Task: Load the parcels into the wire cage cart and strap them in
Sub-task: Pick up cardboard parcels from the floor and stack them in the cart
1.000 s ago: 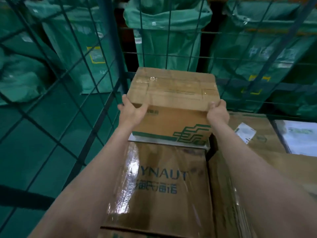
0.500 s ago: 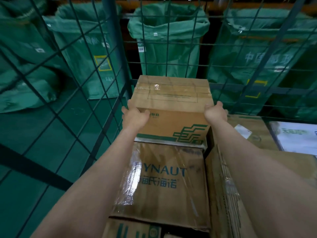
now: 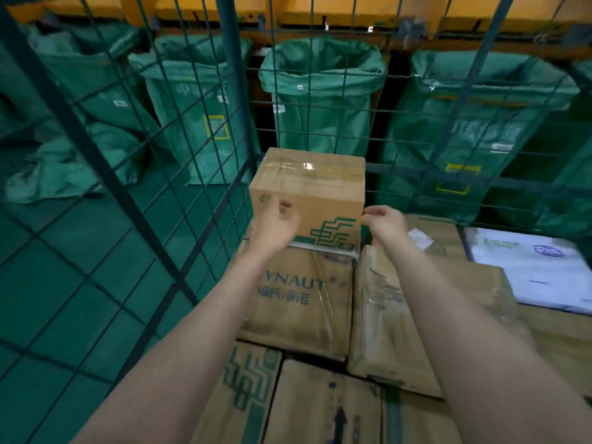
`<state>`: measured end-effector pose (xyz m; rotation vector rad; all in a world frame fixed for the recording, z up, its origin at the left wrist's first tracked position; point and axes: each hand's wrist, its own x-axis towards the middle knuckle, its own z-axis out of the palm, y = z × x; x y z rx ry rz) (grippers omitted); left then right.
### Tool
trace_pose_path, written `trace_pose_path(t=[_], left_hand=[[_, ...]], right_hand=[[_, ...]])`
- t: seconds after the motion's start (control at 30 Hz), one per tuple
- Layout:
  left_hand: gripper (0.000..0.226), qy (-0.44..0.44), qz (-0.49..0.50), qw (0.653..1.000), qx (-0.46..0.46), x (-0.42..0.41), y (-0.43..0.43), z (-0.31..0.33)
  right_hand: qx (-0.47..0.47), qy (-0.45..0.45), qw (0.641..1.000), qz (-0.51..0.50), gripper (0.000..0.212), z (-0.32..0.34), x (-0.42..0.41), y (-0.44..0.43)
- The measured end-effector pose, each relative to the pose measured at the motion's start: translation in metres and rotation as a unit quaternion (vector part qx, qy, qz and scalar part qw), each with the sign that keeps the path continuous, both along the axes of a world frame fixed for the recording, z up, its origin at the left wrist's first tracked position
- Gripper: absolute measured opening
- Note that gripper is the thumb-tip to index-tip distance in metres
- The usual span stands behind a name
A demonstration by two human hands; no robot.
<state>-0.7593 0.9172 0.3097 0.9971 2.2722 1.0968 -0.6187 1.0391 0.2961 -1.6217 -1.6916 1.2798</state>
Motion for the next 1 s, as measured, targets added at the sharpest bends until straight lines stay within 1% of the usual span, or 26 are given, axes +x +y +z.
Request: trace_pose_path(t=[0.23,0.3,0.37,0.53,0.63,0.77,0.9,1.0], left_hand=[[0.028,-0.069,0.048,0.996,0.041,0.054,-0.063,0.042],[0.028,-0.089,0.067,0.993,0.047,0.070,-0.086,0.050],[0.027,-0.098,0.092,0.990,0.045,0.084,-0.108,0.054],[0.010,-0.158,0.123,0.978,0.061,0.115,-0.165,0.056],[0.013,-0.193,0.122,0.972,0.058,0.127,-0.196,0.049],[0.013,-0.240,0.123,0.960,0.071,0.142,-0.228,0.045],[0.015,-0.245,0.084,0.963,0.069,0.161,-0.252,0.047],[0.016,-0.254,0.056,0.964,0.056,0.176,-0.268,0.040]], right_hand=[[-0.047,0.119,0.992,0.000,0.020,0.024,0.048,-0.073],[-0.063,0.136,0.989,0.008,0.019,0.030,0.065,-0.098],[-0.065,0.145,0.987,0.020,0.021,0.033,0.081,-0.123],[-0.100,0.192,0.976,0.027,0.013,0.027,0.128,-0.191],[-0.140,0.217,0.966,0.012,0.011,0.021,0.147,-0.225],[-0.140,0.232,0.963,0.012,0.010,0.025,0.158,-0.251],[-0.152,0.240,0.958,-0.026,0.010,0.027,0.174,-0.281],[-0.161,0.247,0.953,-0.070,0.015,0.022,0.191,-0.306]])
